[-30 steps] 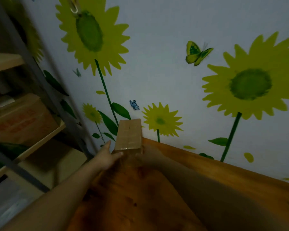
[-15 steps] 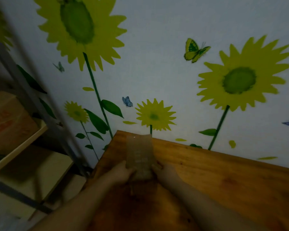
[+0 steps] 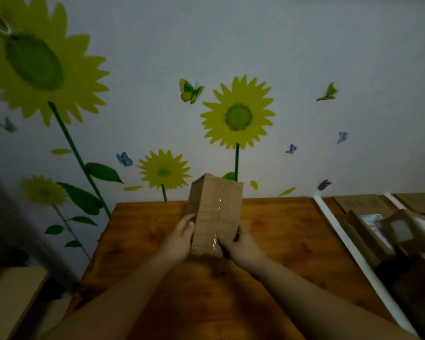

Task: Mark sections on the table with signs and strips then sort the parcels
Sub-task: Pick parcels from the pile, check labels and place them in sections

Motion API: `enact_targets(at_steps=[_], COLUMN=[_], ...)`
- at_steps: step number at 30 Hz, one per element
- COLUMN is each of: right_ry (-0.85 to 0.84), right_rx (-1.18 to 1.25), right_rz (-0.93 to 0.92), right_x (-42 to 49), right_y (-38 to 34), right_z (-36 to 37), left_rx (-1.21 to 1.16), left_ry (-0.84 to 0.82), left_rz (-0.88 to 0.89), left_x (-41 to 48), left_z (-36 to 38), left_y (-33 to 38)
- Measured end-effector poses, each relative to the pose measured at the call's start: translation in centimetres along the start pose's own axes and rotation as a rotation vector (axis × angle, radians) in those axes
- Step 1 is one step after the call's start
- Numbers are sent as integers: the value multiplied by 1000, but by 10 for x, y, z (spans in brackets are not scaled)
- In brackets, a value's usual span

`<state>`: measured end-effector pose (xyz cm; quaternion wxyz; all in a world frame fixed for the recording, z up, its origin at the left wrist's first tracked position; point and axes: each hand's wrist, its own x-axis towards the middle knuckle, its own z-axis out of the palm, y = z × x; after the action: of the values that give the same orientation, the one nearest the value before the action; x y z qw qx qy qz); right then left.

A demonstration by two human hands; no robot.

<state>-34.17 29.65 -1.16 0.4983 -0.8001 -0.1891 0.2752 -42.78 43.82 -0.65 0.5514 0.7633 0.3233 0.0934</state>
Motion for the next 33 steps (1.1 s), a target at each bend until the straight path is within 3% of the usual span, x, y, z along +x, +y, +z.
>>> enact_targets(at_steps=[7,10,14,19,23,27,29,33], right_ry=[169,157,190,200,18,146,207,319], right_rx=[-123,-303,-295,-148,130,149,128,72], right_rz=[-273,-387,-501,-373,-242,-272,-273,-394], right_x=[-24,-39,-52,-53,-57,-67,-73,-101], right_y=[-28,-31,-27,-18,-6,6,10,5], right_z=[-58,-80,-118,-166,-197,-216,-223,-244], left_rx=[-92,-210,-241,-372,-367,-237,-256,-314], left_ry=[69,97,107,159,145,243,188,-79], left_rz=[114,74,107,153,208,276,290,312], left_x=[-24,-31,-41,-58,-74,-83,-87,-103], left_z=[24,41,72,110,134,149,151,144], left_y=[67,89,107,129,139,143,151,174])
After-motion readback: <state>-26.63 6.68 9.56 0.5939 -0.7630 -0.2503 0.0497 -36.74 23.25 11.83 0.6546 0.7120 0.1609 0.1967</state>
